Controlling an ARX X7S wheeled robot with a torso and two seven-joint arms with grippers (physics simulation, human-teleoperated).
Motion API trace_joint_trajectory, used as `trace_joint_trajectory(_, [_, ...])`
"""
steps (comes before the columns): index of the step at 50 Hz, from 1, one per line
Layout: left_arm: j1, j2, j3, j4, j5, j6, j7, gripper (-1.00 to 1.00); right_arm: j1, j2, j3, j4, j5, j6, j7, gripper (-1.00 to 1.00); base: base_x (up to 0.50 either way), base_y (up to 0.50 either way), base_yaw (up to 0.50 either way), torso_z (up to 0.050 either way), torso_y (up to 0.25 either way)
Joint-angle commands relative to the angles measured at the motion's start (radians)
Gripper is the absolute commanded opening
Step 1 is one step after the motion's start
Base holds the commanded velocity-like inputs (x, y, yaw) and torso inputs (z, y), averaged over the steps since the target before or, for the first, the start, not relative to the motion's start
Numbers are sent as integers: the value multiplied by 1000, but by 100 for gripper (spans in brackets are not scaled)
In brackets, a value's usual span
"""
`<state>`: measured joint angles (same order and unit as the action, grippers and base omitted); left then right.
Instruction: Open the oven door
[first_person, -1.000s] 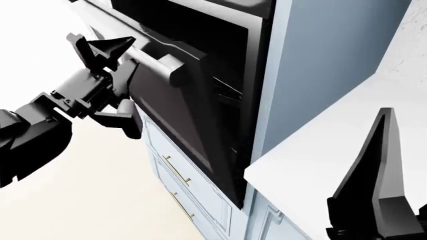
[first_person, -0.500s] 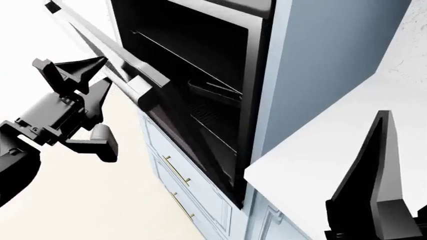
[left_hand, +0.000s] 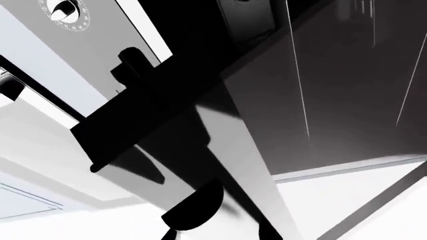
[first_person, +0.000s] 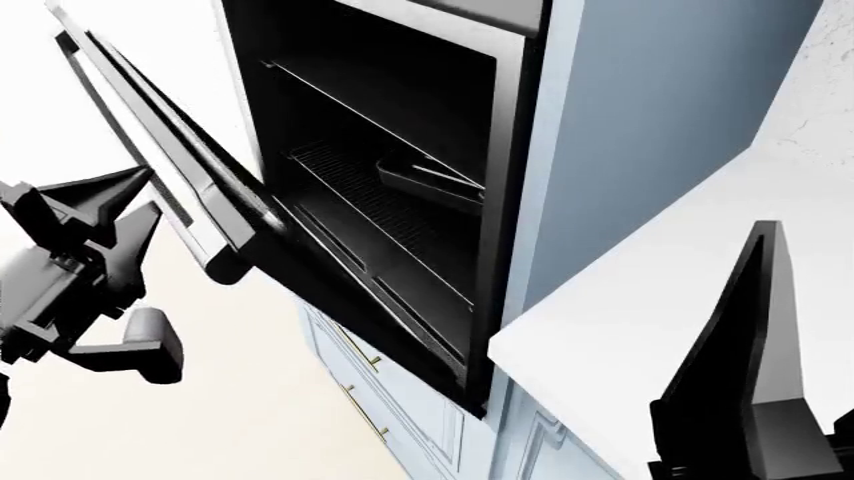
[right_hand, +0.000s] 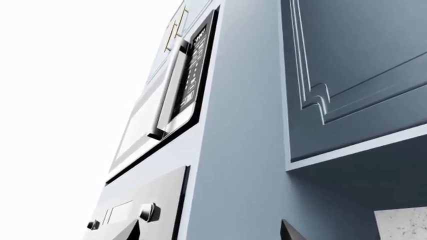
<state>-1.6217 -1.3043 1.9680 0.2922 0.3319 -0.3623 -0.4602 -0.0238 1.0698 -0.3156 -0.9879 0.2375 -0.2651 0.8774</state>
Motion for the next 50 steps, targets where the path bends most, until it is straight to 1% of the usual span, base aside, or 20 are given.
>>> trace_joint_trajectory(1, [135, -42, 76, 54, -34, -34, 17, -100, 1, 3, 1, 0, 2, 0, 2, 100, 0, 0, -3, 0, 0])
trace_joint_trajectory(20, [248, -48, 123, 23, -98, -54, -78, -100, -1, 5, -5, -4, -4, 0, 5, 100, 1, 1, -2, 0, 0])
trace_joint_trajectory(28, [318, -69, 145, -6, -165, -26, -165, -100, 6, 4, -9, -1, -3, -1, 2, 100, 2, 2, -2, 0, 0])
trace_joint_trajectory(32, [348, -65, 154, -26, -187, -16, -209, -100, 2, 4, -11, -5, -7, -1, 5, 100, 2, 2, -3, 0, 0])
trace_joint_trajectory(34, [384, -46, 161, -55, -217, -5, -264, -100, 2, 2, -14, -5, -9, 0, 3, 100, 4, 4, -2, 0, 0])
trace_joint_trajectory(38, [443, -8, 170, -102, -265, 11, -337, -100, 2, 2, -16, -5, -11, -1, 4, 100, 2, 2, -4, 0, 0])
trace_joint_trajectory(42, [475, 9, 165, -135, -299, 32, -391, -100, 2, 1, -18, -7, -14, -1, 5, 100, 4, 4, -4, 0, 0])
trace_joint_trajectory(46, [528, 47, 154, -197, -340, 77, -490, -100, 2, 2, -19, -7, -15, -2, 6, 100, 3, 4, -4, 0, 0])
trace_joint_trajectory(47, [546, 65, 143, -220, -354, 90, -538, -100, 1, 3, -19, -7, -15, -3, 6, 100, 0, 0, -4, 0, 0])
trace_joint_trajectory(48, [551, 70, 141, -228, -356, 96, -549, -100, 1, 3, -18, -6, -14, -4, 7, 100, 7, 8, -4, 0, 0])
trace_joint_trajectory(49, [560, 77, 135, -238, -355, 97, -582, -100, 2, 3, -18, -6, -15, -4, 7, 100, 3, -2, -5, 0, 0])
trace_joint_trajectory(50, [587, 95, 116, -277, -381, 135, -653, -100, 2, 2, -20, -4, -15, -4, 5, 100, 0, 0, -5, 0, 0])
